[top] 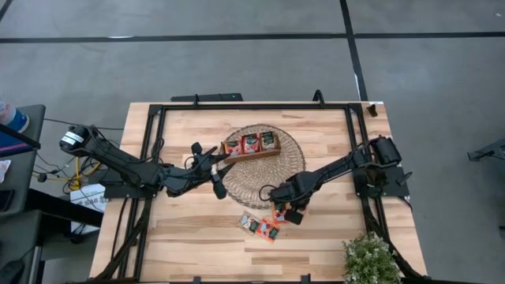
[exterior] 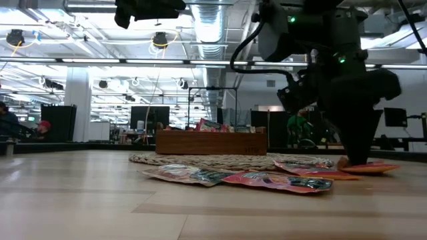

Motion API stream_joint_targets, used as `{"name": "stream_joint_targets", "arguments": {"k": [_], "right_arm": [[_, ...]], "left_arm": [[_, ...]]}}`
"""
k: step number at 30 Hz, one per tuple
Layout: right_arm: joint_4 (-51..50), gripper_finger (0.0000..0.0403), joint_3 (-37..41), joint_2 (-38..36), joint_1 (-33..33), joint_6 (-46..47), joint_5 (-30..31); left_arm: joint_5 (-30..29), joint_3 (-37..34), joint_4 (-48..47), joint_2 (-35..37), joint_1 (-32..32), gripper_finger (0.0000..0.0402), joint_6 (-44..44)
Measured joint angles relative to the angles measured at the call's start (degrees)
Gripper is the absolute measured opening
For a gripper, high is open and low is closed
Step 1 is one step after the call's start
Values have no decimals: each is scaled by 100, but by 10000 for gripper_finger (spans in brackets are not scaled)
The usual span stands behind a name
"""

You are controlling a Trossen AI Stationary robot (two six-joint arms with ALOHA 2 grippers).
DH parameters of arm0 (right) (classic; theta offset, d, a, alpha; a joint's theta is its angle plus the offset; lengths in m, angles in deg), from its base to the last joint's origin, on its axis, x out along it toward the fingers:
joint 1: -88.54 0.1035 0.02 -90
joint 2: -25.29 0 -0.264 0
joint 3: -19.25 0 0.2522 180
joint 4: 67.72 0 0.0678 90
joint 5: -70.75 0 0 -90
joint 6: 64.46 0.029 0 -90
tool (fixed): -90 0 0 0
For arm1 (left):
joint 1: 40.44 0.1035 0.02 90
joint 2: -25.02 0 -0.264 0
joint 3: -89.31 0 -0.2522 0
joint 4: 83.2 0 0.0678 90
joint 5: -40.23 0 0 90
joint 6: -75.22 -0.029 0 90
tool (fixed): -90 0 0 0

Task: Pick & Place Tea
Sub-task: Put the right orange tea bag into the left side of the wooden organizer

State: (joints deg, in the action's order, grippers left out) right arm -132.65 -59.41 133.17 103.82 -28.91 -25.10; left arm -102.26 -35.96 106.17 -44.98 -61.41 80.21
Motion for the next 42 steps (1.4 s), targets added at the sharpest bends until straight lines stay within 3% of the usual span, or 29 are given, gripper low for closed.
{"name": "stream_joint_targets", "arguments": {"k": [11, 18, 21, 24, 28, 36, 42], "right_arm": [[-1631, 0, -1123, -50, 210, -3, 647], [-2183, 0, -2008, -61, -11, -614, 2452], [-2046, 0, -2314, -61, -212, -1155, 3366], [-1387, 0, -2414, -61, -466, -1872, 4016], [-239, 0, -2418, -61, -806, -2884, 4413], [1698, 0, -2418, -62, -1254, -4673, 4723], [2893, 0, -2440, 140, -1415, -5935, 4802]], "left_arm": [[0, 0, -7, 0, 0, 145, -65], [-60, 2, -130, 237, -183, 145, -136], [-540, -4, -218, 350, -318, 145, -160], [-907, -2, -382, 469, -446, 145, -156], [-929, -2, -556, 617, -608, 145, -125], [-933, -2, -929, 969, -918, 145, 90], [-907, -4, -905, 1532, -804, 145, -3]]}}
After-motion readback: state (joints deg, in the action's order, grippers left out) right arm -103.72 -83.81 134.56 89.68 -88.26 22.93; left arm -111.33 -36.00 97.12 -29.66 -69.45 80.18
